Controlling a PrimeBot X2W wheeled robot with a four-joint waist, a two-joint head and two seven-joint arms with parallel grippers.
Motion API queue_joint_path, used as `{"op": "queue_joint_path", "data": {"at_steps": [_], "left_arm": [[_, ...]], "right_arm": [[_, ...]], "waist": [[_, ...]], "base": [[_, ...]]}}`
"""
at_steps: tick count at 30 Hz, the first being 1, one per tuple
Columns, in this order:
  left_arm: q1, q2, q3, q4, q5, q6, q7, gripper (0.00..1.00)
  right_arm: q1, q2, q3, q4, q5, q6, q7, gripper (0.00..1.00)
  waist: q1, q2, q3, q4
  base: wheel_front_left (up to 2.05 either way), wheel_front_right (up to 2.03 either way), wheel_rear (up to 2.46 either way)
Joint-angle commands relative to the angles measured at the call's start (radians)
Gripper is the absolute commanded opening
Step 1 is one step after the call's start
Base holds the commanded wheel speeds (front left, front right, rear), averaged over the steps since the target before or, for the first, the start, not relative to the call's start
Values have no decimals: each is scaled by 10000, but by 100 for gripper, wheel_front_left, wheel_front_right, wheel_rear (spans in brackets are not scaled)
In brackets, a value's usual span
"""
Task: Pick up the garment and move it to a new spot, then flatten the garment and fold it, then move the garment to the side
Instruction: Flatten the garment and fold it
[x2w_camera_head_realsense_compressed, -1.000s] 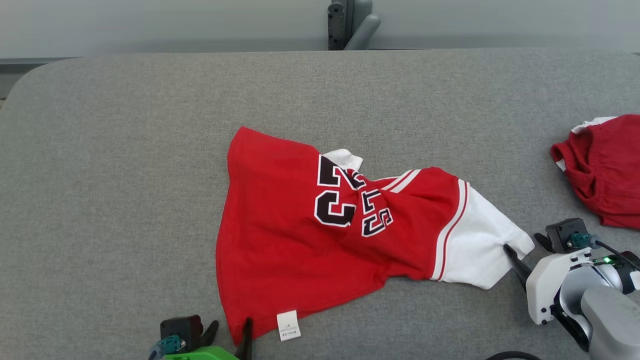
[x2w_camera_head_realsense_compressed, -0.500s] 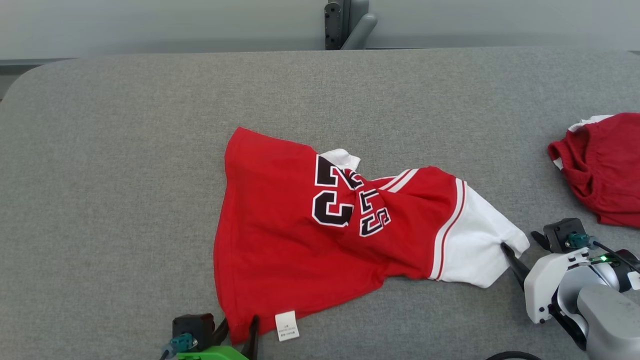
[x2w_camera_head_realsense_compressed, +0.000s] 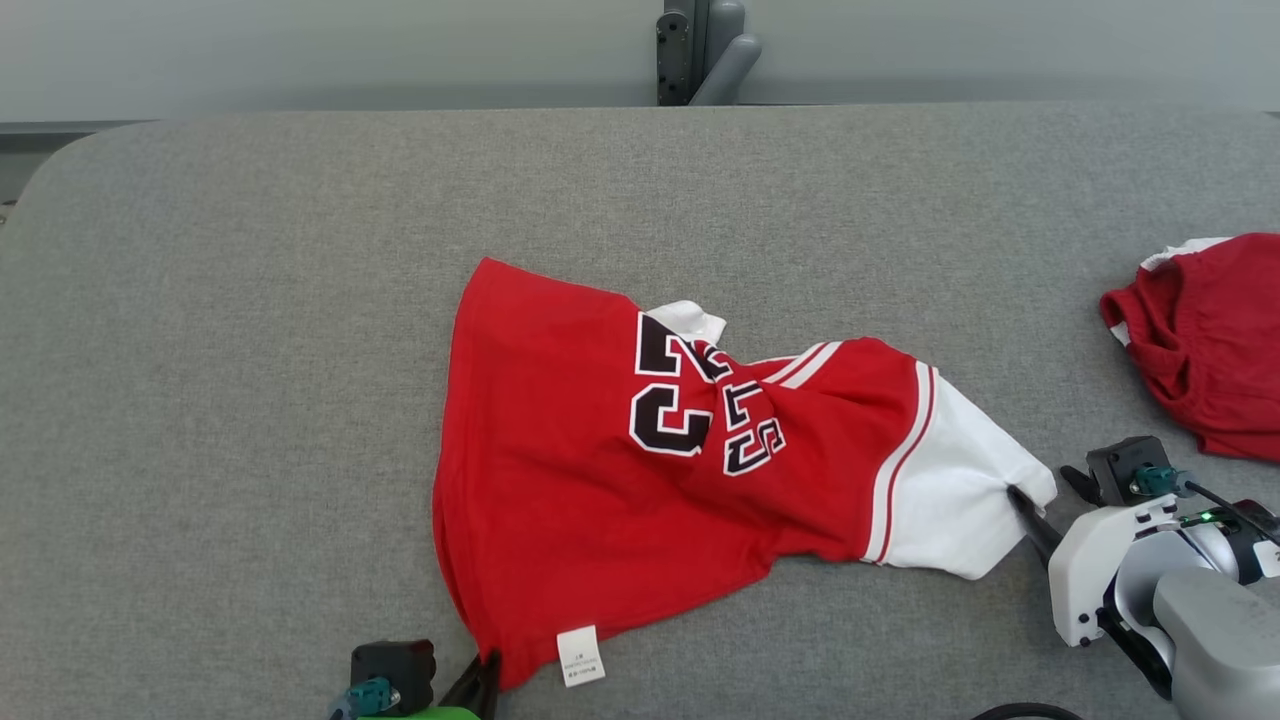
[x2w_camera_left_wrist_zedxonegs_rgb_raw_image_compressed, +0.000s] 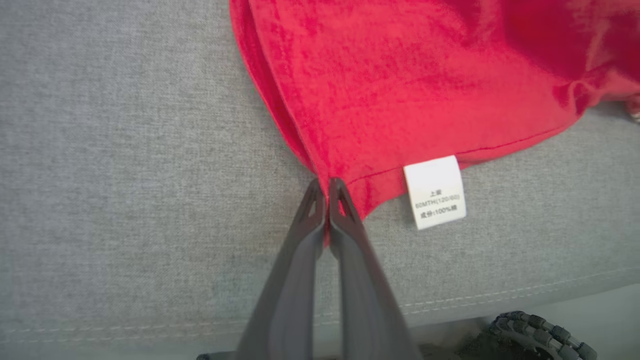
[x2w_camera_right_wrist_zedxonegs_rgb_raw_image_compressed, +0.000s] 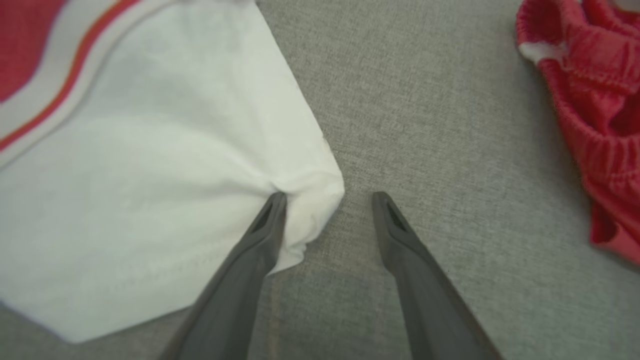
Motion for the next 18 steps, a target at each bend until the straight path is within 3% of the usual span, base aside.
{"op": "queue_joint_path", "data": {"at_steps": [1,2,10,18], "left_arm": [[157,10,-11,-56,-79,-10,6,0],[166,0,-26,-65,-98,-25,15,0],[179,-163,434,-910,-1219,-260,-9,0],[313,305,1244,-3693,-2444,-499,703,0]], "right_arm": [[205,9,146,266,105,-44,136,15],[182,8,187,277,159,-44,108,0],[37,-65,-102,-555,1662,-34,-221,0],[112,-1420,-847,-4337,4652,-31,191,0]], "waist": [[0,0,-8,0],[0,0,-13,-1],[0,0,-62,-19],[0,0,-206,-225]], "base": [[0,0,0],[0,0,0],[0,0,0],[0,0,0]]}}
